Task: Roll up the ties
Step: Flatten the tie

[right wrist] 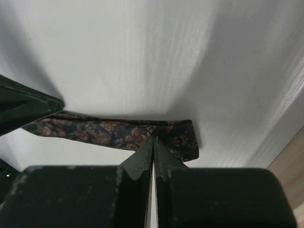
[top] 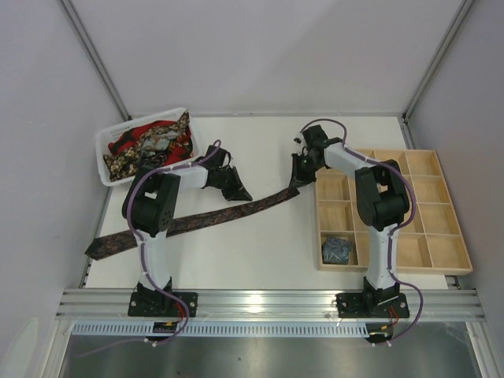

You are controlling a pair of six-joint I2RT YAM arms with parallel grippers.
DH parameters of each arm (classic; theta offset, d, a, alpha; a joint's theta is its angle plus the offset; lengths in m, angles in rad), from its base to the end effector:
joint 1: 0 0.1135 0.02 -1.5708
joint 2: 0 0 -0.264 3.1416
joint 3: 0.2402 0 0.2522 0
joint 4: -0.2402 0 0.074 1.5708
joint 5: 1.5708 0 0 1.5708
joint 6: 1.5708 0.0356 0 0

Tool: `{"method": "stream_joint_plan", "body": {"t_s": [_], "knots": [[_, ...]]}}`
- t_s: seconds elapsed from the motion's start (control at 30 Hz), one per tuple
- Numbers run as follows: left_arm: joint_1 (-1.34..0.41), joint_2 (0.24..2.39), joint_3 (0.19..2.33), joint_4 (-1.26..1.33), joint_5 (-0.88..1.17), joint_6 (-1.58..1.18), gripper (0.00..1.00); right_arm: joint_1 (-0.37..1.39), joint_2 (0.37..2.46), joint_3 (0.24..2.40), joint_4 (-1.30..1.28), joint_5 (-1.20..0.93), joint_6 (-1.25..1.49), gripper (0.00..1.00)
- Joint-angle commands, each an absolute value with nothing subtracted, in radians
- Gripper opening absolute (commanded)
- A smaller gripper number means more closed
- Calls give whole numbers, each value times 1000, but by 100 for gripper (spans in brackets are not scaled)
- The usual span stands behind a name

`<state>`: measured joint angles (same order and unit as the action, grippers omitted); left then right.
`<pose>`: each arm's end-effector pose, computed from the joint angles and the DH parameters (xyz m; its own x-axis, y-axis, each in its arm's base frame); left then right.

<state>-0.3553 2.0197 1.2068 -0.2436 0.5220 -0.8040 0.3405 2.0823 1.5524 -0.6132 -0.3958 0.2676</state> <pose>0.3671 -0.1551 0.1234 -0.9491 -0.3136 -0.0287 -0.2190 0.7228 -0.6555 0.4057 0.1583 0.1744 -0.9485 -0.0772 -0.3073 -0.2157 0.8676 0.4480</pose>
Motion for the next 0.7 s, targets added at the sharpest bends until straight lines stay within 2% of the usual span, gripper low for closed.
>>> {"method": "stream_joint_plan", "body": {"t_s": [0.0,0.17,0.33,0.43,0.53,0.67], "knots": [[-354,2006,1236,-255,491,-801,0,337,2121,1568,-620,-347,235,4],[-354,1980,1282,-308,440,-764,0,336,2155,1583,-627,-314,230,3],[-380,1950,1371,-369,428,-724,0,336,2119,1597,-627,-370,253,4],[-408,1960,1408,-368,472,-735,1,337,2073,1601,-643,-376,270,9],[-449,1989,1422,-335,541,-781,1,336,2046,1620,-679,-368,259,20],[-497,2031,1443,-324,541,-818,0,331,2040,1667,-750,-344,236,28]]}}
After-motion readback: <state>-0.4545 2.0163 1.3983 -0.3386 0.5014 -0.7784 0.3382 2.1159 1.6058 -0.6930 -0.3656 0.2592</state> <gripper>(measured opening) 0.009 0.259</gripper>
